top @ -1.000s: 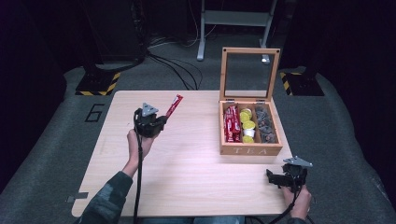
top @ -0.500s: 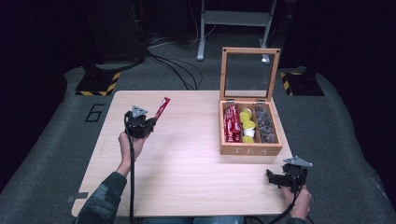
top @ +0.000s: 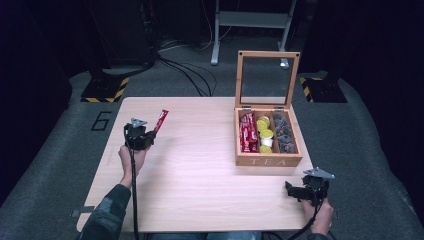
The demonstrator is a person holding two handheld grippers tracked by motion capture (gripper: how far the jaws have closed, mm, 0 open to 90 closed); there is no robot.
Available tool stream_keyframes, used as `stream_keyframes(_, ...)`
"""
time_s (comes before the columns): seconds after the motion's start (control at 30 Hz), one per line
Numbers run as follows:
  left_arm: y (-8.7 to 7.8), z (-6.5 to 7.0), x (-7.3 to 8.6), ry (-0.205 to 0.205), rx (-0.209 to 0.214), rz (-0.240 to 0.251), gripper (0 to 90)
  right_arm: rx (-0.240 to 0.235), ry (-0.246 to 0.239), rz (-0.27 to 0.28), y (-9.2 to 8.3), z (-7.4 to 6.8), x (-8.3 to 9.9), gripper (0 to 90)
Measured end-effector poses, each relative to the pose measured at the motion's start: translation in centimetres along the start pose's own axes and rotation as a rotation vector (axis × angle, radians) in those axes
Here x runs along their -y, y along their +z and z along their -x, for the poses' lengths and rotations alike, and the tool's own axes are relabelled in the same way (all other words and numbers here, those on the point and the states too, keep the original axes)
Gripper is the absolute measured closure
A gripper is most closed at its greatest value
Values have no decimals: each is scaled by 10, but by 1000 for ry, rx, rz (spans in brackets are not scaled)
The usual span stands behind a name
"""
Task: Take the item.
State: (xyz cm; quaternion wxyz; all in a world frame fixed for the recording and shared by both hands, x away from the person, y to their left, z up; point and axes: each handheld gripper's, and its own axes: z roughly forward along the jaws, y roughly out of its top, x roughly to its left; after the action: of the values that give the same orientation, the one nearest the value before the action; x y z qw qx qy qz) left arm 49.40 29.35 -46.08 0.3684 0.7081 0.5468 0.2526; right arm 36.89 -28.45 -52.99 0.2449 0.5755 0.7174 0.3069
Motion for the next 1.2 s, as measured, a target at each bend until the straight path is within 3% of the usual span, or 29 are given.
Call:
stream_keyframes(0.37, 15, -27, 19, -49, -58, -72, 837, 0, 0, 0, 0, 0, 0, 8)
stream_keyframes(0.67, 20, -40, 29, -82, -88, -125, 837, 1, 2, 0, 0, 0, 0, 8)
stream_keyframes(1.2, 27, -46, 37, -120, -101, -155, 833, 2, 2, 1, 0, 0, 0, 7)
